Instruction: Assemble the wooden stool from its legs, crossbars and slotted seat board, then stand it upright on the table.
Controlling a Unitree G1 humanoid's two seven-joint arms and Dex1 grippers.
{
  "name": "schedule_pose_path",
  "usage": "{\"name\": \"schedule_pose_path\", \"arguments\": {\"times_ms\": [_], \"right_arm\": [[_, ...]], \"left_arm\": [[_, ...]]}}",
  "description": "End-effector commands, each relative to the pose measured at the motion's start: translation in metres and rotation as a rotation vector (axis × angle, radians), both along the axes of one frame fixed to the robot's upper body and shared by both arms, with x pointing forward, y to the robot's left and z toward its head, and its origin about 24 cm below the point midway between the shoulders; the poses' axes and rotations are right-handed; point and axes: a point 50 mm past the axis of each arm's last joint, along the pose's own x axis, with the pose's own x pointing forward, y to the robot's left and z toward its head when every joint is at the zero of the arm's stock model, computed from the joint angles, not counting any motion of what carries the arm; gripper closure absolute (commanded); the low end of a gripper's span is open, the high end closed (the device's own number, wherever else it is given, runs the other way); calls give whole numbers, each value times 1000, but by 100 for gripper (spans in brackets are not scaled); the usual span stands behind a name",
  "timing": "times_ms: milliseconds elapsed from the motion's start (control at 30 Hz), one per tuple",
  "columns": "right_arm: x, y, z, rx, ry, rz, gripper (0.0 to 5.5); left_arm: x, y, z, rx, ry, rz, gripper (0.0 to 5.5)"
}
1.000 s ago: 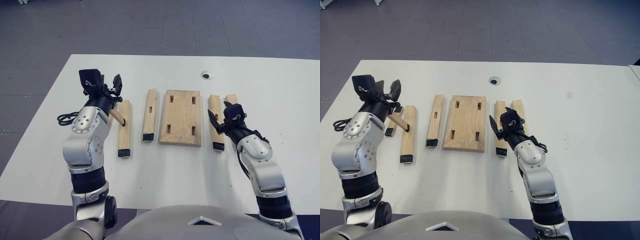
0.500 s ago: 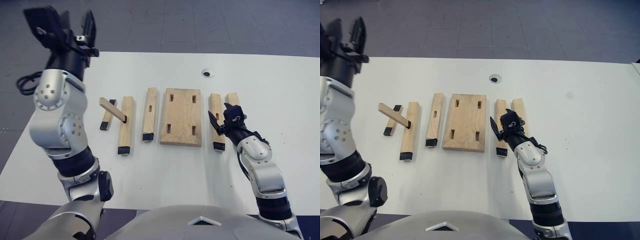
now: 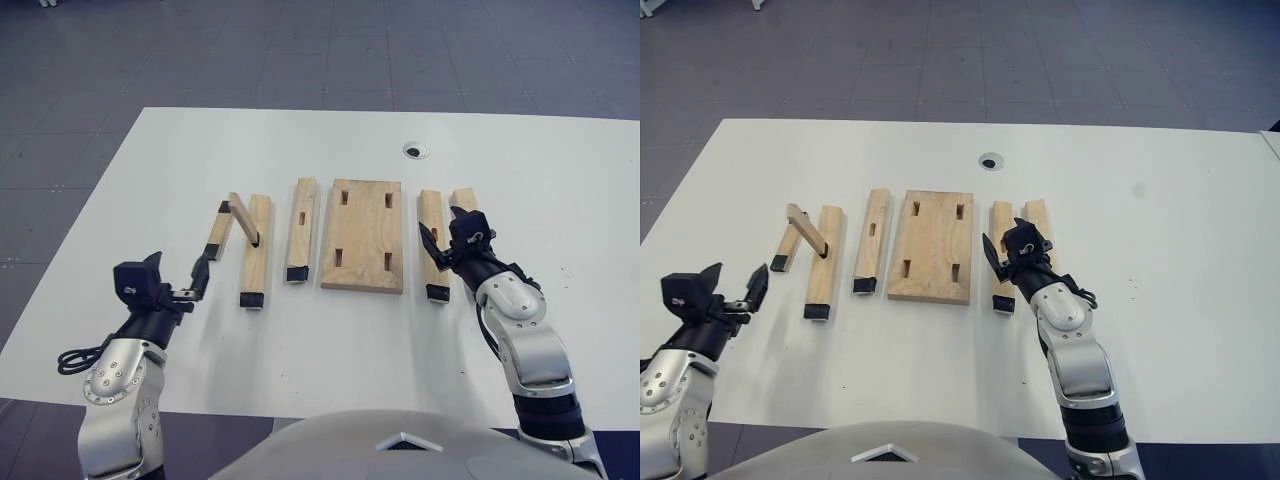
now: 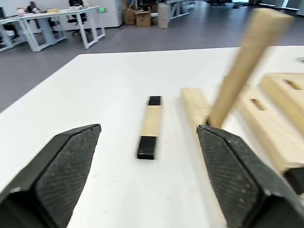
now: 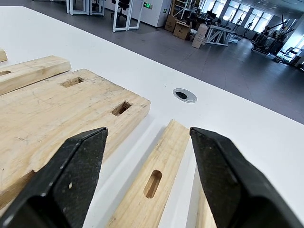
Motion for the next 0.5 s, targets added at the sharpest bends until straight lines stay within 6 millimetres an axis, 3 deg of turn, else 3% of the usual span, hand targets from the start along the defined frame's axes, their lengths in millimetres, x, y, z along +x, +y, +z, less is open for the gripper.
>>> {"name": "schedule_pose_path", "arguments": {"times_ms": [33, 200, 367, 500], "right_arm": [[3, -3, 3, -13, -8, 7, 232], [4, -3, 4, -15, -8, 13, 232], [5, -2, 5, -14, -12, 18, 232], [6, -1, 5, -13, -13, 19, 232]], "left_arm": [[-10, -27, -13, -72, 64, -98, 171], [-12, -52, -29, -81, 185, -162, 171], [-5, -42, -42, 45, 251, -78, 171], [-4, -48, -48, 27, 272, -88, 171]]}}
